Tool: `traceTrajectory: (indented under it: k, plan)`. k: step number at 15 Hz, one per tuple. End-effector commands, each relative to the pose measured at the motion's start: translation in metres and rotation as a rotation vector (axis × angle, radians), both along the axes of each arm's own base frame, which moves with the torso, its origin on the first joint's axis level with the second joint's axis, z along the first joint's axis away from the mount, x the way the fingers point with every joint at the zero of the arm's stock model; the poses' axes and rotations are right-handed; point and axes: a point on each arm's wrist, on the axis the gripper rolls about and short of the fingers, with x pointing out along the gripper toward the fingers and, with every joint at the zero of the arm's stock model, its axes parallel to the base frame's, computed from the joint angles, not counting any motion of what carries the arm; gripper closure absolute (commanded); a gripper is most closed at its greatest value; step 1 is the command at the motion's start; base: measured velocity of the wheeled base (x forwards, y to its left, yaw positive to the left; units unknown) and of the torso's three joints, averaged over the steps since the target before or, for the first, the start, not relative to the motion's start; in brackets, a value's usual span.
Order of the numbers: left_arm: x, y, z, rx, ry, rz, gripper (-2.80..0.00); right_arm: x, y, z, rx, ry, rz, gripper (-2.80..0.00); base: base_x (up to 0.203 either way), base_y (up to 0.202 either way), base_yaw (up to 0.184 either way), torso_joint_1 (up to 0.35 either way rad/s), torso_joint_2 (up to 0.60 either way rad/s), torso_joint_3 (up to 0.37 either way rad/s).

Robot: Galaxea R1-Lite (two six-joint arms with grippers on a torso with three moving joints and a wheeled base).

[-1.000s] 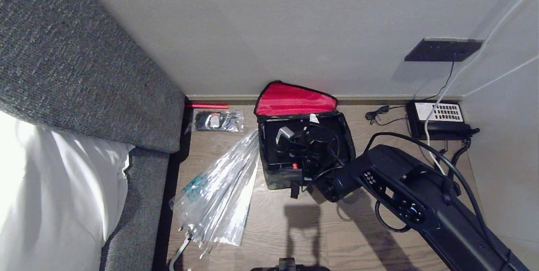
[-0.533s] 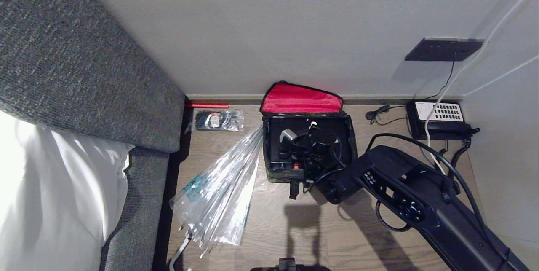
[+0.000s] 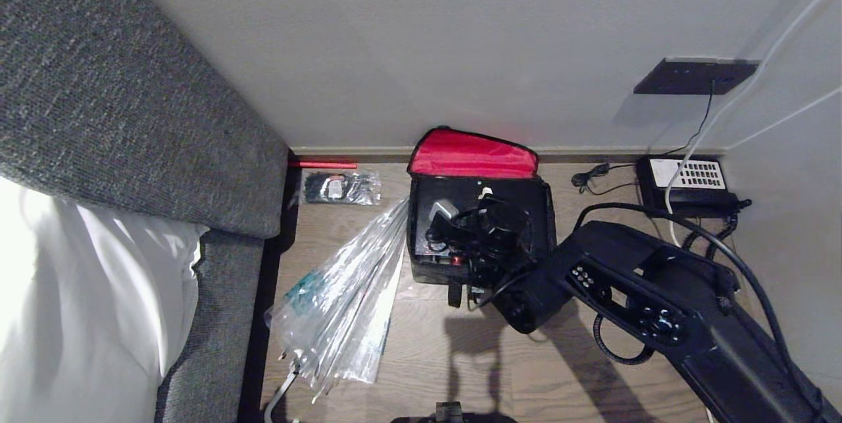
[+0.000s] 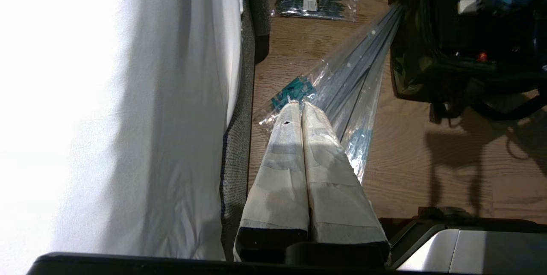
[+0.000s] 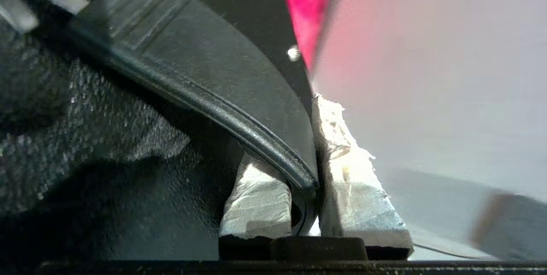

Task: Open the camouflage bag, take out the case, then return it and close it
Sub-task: Lift the black box

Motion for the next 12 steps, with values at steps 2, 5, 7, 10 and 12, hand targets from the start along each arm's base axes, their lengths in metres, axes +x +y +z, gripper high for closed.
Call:
traceTrajectory:
  k: [2, 5, 7, 10, 12]
  plan:
    - [0.0, 0.0, 0.0, 0.001, 0.0, 0.0, 0.0, -0.023, 0.005, 0.045, 0.049, -0.041, -0.036, 0.0, 0.0, 0.0, 0.0, 0.0, 0.0, 0.0]
    - [0.0, 0.0, 0.0, 0.001, -0.002, 0.0, 0.0, -0.036, 0.008, 0.053, 0.035, -0.025, -0.022, 0.0, 0.0, 0.0, 0.0, 0.0, 0.0, 0.0]
    - [0.0, 0.0, 0.0, 0.001, 0.0, 0.001, 0.0, -0.041, 0.01, 0.062, 0.034, -0.024, -0.017, 0.0, 0.0, 0.0, 0.0, 0.0, 0.0, 0.0]
    - [0.0, 0.0, 0.0, 0.0, 0.0, 0.0, 0.0, -0.049, 0.015, 0.074, 0.033, -0.006, -0.014, 0.0, 0.0, 0.0, 0.0, 0.0, 0.0, 0.0]
    - [0.0, 0.0, 0.0, 0.001, 0.0, 0.0, 0.0, -0.054, 0.011, 0.091, 0.045, -0.02, -0.014, 0.0, 0.0, 0.0, 0.0, 0.0, 0.0, 0.0]
